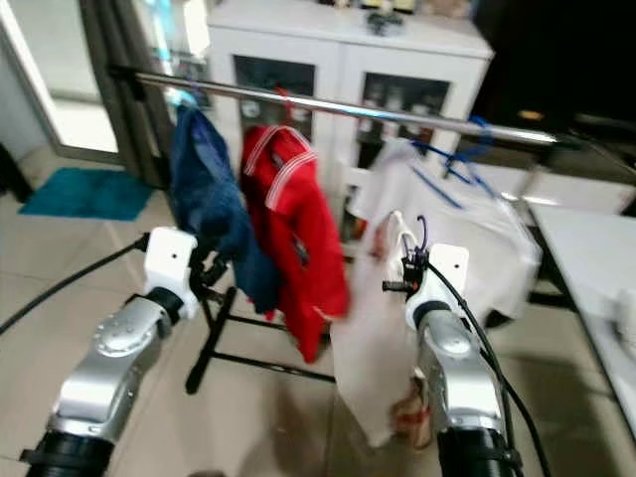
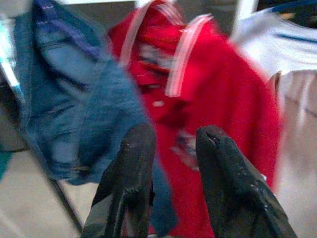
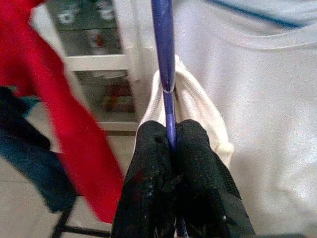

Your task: Hang hanger

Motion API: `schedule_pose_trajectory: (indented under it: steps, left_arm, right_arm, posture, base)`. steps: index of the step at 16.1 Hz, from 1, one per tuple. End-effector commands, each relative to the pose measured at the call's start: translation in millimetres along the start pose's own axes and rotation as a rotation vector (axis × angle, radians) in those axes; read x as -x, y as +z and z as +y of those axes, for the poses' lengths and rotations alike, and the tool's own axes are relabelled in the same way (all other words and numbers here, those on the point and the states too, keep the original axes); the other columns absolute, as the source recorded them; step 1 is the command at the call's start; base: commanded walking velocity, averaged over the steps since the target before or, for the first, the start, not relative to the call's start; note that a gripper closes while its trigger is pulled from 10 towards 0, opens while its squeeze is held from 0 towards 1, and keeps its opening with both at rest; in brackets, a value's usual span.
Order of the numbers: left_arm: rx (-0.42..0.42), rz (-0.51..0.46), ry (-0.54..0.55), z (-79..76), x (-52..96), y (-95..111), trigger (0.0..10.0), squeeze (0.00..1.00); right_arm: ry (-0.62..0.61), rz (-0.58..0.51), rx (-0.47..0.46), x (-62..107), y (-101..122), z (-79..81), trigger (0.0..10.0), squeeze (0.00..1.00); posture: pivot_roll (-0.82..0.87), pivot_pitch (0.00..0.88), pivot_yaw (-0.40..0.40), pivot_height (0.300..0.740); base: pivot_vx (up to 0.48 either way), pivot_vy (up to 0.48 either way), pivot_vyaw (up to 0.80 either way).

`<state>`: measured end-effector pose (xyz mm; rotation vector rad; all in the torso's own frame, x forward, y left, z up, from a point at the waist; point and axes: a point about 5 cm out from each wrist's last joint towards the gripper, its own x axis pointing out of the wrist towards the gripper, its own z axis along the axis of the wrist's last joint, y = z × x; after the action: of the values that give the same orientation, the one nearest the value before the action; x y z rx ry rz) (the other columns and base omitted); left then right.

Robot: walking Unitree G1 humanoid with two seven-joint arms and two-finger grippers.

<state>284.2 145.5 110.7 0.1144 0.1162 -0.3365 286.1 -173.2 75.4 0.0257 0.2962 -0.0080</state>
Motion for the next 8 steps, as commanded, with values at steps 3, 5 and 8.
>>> schedule_pose_trajectory:
  steps: [3, 5, 8]
  left_arm:
    - [-0.007, -0.012, -0.006, -1.1, -1.4, 3.1, 10.0, 0.0]
    - [-0.009, -0.013, -0.009, -2.5, -1.7, 3.3, 10.0, 0.0]
    - [-0.011, -0.014, -0.017, -4.5, -1.7, 3.1, 10.0, 0.0]
  right_arm:
    - [0.018, -0.046, 0.011, -1.2, 9.8, 3.9, 10.0, 0.0]
    - [0.021, -0.047, 0.011, -1.2, 9.7, 4.2, 10.0, 0.0]
    - [0.026, -0.049, 0.014, -1.4, 9.8, 4.8, 10.0, 0.0]
  posture:
    - [0.08, 0.0, -0.047, 0.74]
    - [0.08, 0.0, -0.048, 0.74]
    - [0.09, 0.0, -0.054, 0.74]
  base:
    - [0.368, 0.0, 0.0]
    - [0.368, 0.0, 0.0]
    - [0.368, 0.0, 0.0]
